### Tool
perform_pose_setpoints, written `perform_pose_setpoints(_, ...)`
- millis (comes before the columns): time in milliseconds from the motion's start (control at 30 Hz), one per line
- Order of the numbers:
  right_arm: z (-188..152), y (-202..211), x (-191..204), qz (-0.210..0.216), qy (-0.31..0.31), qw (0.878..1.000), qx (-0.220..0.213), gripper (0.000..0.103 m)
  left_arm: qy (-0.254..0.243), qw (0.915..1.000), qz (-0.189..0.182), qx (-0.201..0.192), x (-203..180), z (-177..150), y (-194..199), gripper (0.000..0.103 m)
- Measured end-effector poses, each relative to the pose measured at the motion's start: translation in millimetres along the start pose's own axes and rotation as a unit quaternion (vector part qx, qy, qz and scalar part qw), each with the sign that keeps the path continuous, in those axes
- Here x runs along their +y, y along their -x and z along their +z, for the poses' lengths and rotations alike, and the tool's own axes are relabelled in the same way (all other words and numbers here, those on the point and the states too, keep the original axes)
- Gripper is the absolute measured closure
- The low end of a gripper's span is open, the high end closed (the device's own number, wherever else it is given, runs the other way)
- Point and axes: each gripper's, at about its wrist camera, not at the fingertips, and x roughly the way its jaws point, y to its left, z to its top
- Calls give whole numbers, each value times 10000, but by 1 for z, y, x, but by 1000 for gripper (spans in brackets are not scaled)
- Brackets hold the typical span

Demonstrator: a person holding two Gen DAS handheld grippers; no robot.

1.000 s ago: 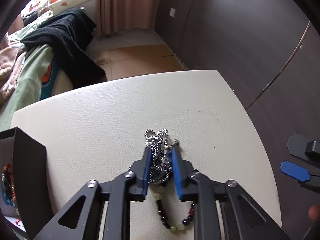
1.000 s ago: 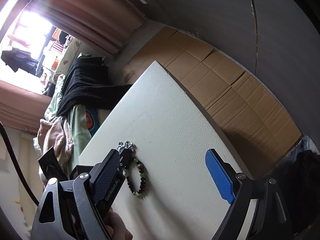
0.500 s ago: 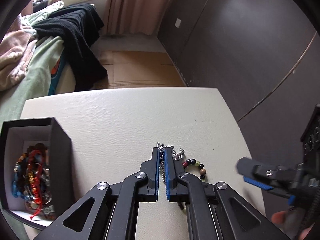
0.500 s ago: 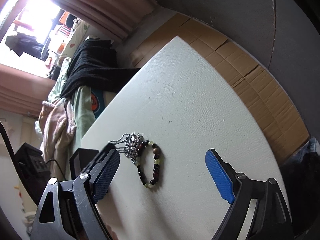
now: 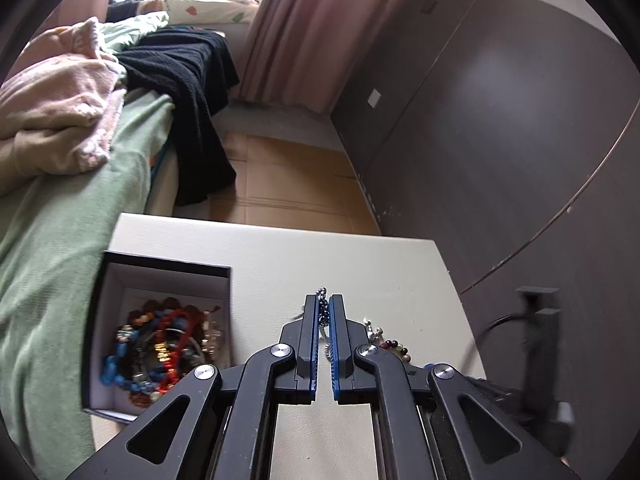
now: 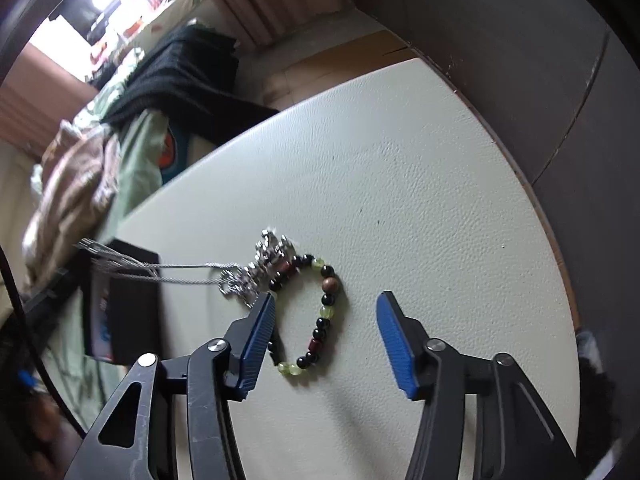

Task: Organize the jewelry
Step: 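Grasp the silver chain with left tool while right tool grasps dark bead bracelet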

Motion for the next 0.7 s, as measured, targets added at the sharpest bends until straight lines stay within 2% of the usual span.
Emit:
perform_pose_setpoints(100,-4,-6,13,-510,364,9980,-25,67,55,10000,-22,-79,6,-1,10,99)
perform_pose_setpoints(267,-12,-7,25,-1039,746,9917,-145,74,95,9998,-55,-165,10,-3,22,99)
perform_pose_setpoints(333,-15,-6,29,-1191,895,9886,-197,83,91,9998,-65,-188,11,-4,26,99)
perform_pose_setpoints(367,-16,-6,31,-1236,973,9873,-209,93,84,9997,-75,-203,10,-5,29,99)
perform_pose_setpoints(467,-18,-2,29,-1085,951,9894,-161,93,24,9996,-112,-256,8,-9,39,99)
perform_pose_setpoints(600,-25,16,18,-587,652,9959,-214,93,-86,9991,-190,-370,-1,-12,56,99)
perform_pose_setpoints(700,-28,40,13,-45,435,9982,-406,93,-211,9981,-214,-532,-12,-12,70,99)
